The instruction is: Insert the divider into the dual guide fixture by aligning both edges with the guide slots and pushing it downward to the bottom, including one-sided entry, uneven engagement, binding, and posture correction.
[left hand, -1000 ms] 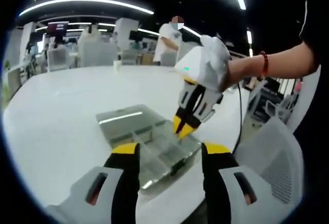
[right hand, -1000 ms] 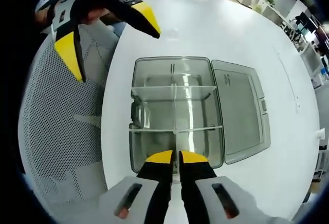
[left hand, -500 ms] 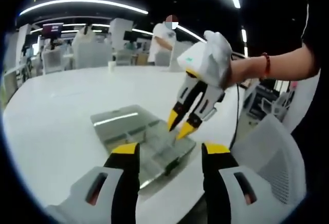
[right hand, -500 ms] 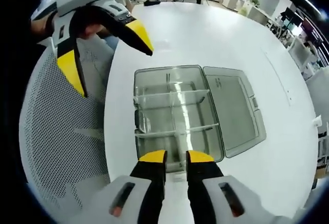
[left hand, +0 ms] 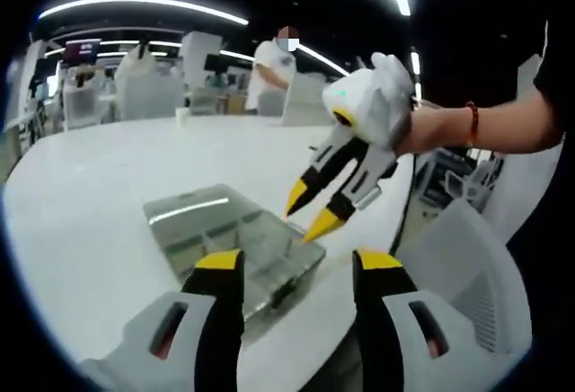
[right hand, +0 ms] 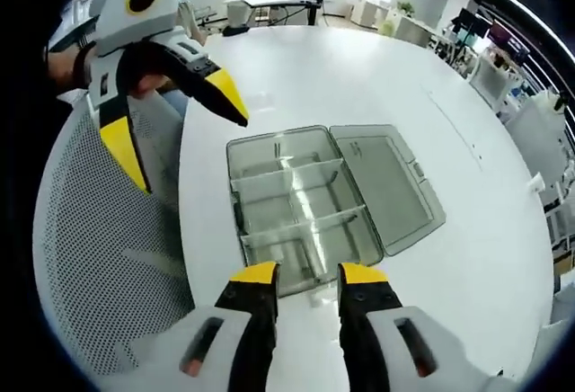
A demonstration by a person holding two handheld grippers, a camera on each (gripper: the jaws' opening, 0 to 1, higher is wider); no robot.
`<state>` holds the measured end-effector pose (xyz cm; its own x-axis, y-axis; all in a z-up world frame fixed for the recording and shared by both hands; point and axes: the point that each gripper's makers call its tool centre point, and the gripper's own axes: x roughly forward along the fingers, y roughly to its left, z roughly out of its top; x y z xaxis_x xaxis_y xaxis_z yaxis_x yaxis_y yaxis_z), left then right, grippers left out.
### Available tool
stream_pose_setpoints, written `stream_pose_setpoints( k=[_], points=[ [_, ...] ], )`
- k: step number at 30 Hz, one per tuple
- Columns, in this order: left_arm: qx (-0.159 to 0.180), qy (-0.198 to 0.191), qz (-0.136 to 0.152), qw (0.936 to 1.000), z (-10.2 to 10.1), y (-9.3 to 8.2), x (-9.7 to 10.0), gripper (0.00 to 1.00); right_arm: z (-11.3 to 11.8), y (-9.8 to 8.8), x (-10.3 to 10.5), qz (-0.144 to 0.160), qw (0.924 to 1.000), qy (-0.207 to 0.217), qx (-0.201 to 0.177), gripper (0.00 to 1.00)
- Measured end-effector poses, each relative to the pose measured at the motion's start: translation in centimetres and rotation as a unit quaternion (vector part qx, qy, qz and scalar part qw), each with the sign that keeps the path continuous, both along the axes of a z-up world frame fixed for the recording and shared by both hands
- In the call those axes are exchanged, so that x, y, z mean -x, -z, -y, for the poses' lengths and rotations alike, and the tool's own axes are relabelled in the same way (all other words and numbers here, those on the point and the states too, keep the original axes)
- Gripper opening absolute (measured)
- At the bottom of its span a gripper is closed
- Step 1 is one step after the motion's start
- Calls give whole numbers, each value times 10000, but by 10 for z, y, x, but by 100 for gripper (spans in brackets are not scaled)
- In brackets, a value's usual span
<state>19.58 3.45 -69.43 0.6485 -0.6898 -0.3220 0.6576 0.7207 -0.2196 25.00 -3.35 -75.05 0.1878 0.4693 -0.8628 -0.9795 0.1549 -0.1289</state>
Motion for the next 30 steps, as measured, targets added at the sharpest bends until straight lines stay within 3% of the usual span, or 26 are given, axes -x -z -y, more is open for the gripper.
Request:
stream_pose_setpoints(
  k=[14,30],
  points=[
    [-66,179,9,9998,4,2,7,47,28,-3,-2,169,9967,758,-248,31],
    [-154,181,18,9997,5,3,7,47,49,12,-9,277,9869,1554,-345,41]
  ],
)
